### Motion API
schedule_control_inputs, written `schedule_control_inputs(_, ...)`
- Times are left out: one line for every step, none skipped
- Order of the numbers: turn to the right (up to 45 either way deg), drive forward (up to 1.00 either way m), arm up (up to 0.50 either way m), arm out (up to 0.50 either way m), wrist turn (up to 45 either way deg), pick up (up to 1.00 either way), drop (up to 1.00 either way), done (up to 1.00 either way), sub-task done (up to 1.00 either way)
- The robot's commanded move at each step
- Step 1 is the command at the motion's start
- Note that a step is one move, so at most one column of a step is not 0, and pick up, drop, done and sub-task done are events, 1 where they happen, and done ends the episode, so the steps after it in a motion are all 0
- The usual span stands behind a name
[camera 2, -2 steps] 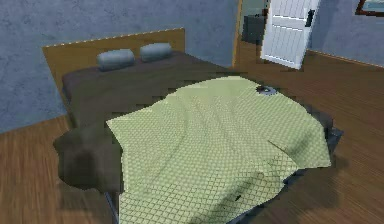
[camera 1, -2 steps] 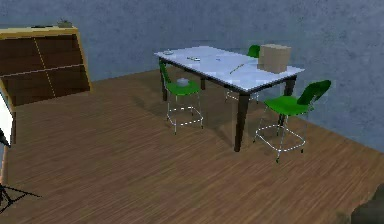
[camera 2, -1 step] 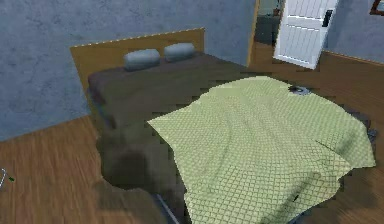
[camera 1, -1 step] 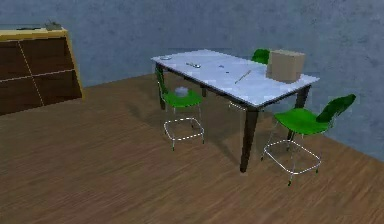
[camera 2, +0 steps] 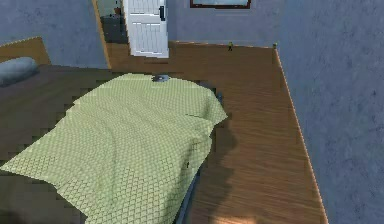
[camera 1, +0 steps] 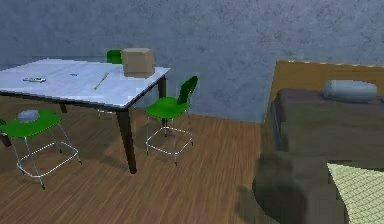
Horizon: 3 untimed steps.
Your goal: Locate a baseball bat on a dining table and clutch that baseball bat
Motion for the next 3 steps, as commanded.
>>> schedule_control_inputs(3.0, 0.00, 0.00, 0.00, 0.0, 0.00, 0.00, 0.00, 0.00)
schedule_control_inputs(0.0, 0.70, 0.00, 0.00, 0.0, 0.00, 0.00, 0.00, 0.00)
schedule_control_inputs(-45.0, 0.00, 0.00, 0.00, 0.0, 0.00, 0.00, 0.00, 0.00)
